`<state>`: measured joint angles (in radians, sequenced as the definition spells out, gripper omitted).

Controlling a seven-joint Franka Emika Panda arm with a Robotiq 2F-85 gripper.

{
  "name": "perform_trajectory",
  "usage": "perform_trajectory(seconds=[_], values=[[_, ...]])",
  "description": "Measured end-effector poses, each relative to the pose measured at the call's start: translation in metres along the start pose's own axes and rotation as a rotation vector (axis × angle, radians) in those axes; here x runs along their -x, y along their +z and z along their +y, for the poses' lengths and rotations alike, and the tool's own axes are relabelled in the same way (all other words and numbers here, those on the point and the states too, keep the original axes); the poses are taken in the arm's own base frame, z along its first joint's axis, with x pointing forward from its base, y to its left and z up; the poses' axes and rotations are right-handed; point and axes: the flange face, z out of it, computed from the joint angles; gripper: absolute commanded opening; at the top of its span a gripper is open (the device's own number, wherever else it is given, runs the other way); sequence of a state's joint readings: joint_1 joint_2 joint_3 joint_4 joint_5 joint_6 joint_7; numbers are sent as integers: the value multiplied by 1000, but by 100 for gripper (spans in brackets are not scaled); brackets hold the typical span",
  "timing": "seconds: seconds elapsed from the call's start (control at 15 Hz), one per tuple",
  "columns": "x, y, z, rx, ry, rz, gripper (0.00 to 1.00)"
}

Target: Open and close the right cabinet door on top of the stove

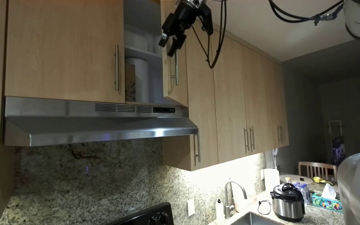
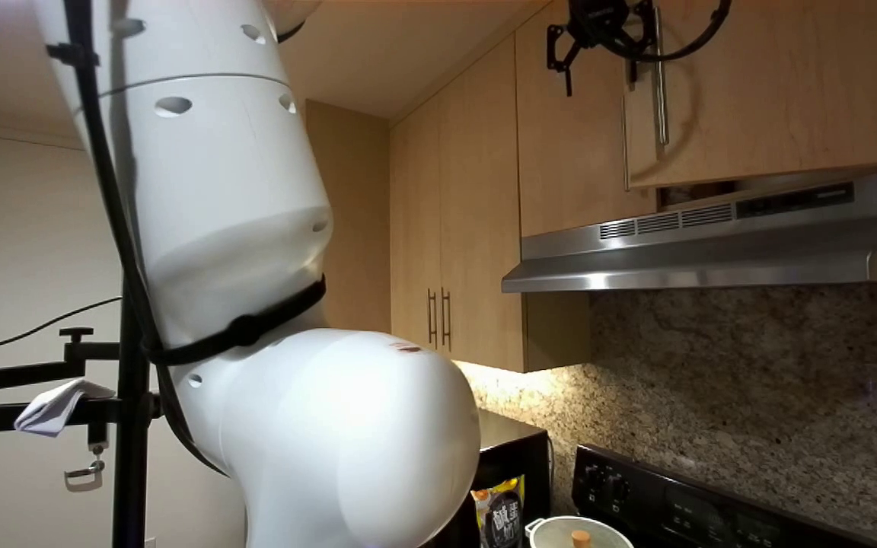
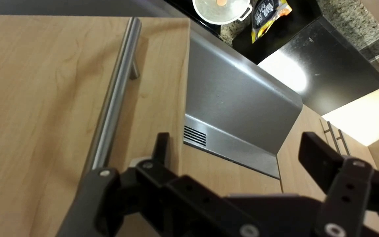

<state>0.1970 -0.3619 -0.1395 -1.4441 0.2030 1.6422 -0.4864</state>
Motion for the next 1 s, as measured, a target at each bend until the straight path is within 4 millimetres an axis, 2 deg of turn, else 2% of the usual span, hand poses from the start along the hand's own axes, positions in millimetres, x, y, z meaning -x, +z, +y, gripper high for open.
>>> perform_trajectory(seconds=[0.2,0.6,1.0], values=[[-20,7,-3,6,53,66,100],[-51,4,1,73,169,287,100],[-74,31,2,102,202,351,100]])
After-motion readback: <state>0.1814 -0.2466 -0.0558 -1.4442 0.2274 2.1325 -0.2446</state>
